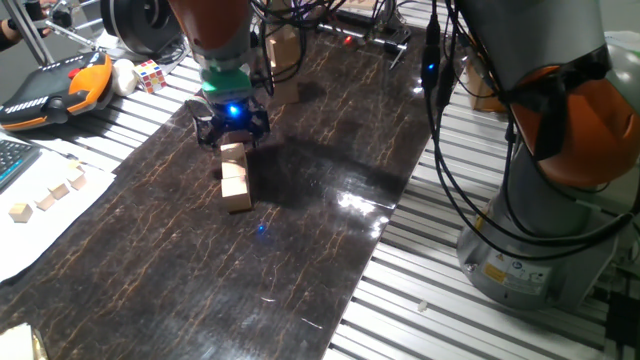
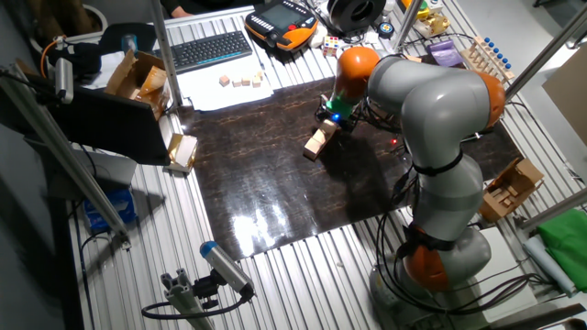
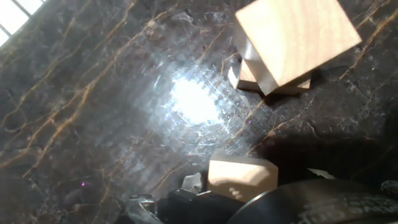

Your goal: Stack the blocks in a vertical line of five

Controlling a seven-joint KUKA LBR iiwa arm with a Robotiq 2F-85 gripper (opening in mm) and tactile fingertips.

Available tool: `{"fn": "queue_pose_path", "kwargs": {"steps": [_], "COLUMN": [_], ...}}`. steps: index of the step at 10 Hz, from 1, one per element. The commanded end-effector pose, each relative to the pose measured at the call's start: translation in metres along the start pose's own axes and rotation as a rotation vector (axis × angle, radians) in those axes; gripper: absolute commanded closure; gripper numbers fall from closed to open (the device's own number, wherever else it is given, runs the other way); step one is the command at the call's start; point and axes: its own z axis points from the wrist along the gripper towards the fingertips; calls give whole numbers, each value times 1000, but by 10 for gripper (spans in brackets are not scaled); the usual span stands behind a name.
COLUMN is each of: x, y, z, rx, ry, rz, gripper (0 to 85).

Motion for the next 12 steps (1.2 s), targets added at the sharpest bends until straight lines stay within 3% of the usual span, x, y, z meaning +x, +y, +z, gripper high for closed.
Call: {"fn": "queue_pose_path", "kwargs": {"steps": [1, 6, 12], "x": [1, 2, 5], "y": [0, -2, -3], "z": [1, 10, 11], "rx": [4, 69, 58], "ry": [-2, -28, -15], "rz": [0, -31, -31], "gripper": [43, 50, 227]}}
